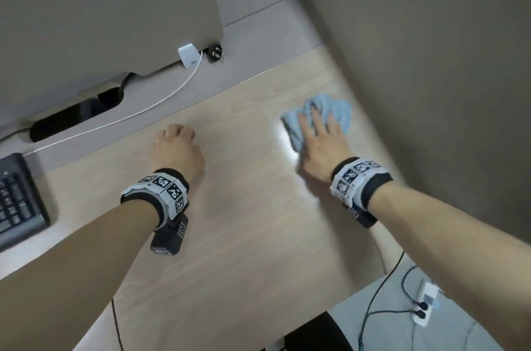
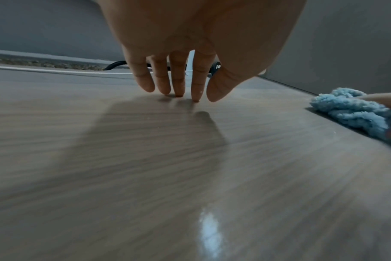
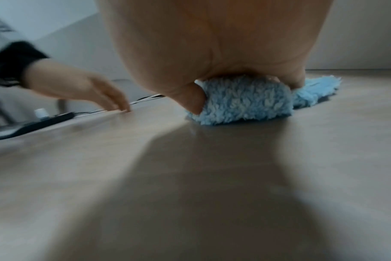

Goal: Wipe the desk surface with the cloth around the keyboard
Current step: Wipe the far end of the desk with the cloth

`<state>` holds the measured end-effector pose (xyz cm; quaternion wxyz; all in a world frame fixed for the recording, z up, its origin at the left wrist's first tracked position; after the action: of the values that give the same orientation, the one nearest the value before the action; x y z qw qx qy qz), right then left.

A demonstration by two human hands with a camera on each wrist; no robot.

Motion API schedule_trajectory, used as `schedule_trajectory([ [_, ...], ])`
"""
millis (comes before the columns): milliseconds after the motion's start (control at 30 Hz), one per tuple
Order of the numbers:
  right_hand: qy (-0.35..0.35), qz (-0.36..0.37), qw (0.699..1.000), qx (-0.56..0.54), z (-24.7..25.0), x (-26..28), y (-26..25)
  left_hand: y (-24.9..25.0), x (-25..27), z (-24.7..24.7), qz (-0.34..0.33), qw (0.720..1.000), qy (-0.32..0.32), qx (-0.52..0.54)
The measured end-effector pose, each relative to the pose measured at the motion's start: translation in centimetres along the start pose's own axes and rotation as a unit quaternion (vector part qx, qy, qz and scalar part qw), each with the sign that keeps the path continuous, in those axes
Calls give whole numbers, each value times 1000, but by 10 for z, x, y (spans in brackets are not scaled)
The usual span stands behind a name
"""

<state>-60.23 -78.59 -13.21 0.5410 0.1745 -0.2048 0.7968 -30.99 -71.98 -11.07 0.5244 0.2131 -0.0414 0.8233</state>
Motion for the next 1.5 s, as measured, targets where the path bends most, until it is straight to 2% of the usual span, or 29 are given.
schedule_trajectory([
  [100, 11, -63, 997, -30, 23, -37, 9, -6, -3, 5, -2, 999, -2, 36],
  [233, 27, -101, 993, -52, 60, -96, -23, -24, -11, 14, 28, 995, 23, 93],
  [300, 21, -53, 997, -43, 71, -117, -58, -36, -15, 15, 40, 997, 16, 59],
  [367, -7, 36, 999, -15, 70, -119, -102, -46, -17, 15, 59, 997, 10, 41],
  [433, -42, 143, 989, 19, 54, -99, -139, -51, -18, 15, 76, 997, 5, 28],
  [500, -62, 234, 969, 50, 30, -66, -151, -51, -18, 14, 85, 996, 5, 23],
  [567, -56, 261, 962, 62, 17, -53, -129, -50, -19, 15, 88, 996, 6, 21],
  [633, -44, 194, 978, 62, 23, -66, -88, -48, -20, 17, 91, 996, 2, 20],
  [733, -9, 44, 999, 32, 54, -101, -28, -46, -22, 21, 90, 996, -6, 19],
  [800, 2, -31, 999, -33, 76, -120, -17, -46, -22, 20, 90, 996, -8, 9],
  [867, 6, -28, 999, -40, 83, -126, -33, -44, -20, 19, 90, 996, -12, -11],
  [967, -24, 66, 998, -4, 67, -108, -71, -42, -18, 17, 88, 996, -16, -17],
  [1100, -34, 134, 990, 15, 30, -40, -93, -42, -20, 19, 90, 996, -20, -21],
  [1200, -27, 153, 987, 29, -4, 11, -81, -42, -21, 23, 99, 995, -28, -15],
  [1267, -8, 112, 994, 15, -21, 38, -53, -39, -19, 23, 86, 996, -28, -20],
  [1400, 30, -65, 997, -40, -29, 55, 4, -23, -11, 14, -14, 999, -2, -39],
  [1500, 46, -167, 978, -116, -18, 36, -13, -7, -1, 4, -76, 996, -4, -41],
])
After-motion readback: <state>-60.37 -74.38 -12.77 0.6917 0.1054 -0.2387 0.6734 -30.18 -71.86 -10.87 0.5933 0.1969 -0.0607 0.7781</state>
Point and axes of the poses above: each hand's wrist, its own x-axis away from the middle knuckle, its own z-axis out of the back of the hand, y = z × x, the point moved 3 cm from there along -x, towards the middle knuckle, and after that the axes turned 3 degrees about -x, right-handed, at the moved point
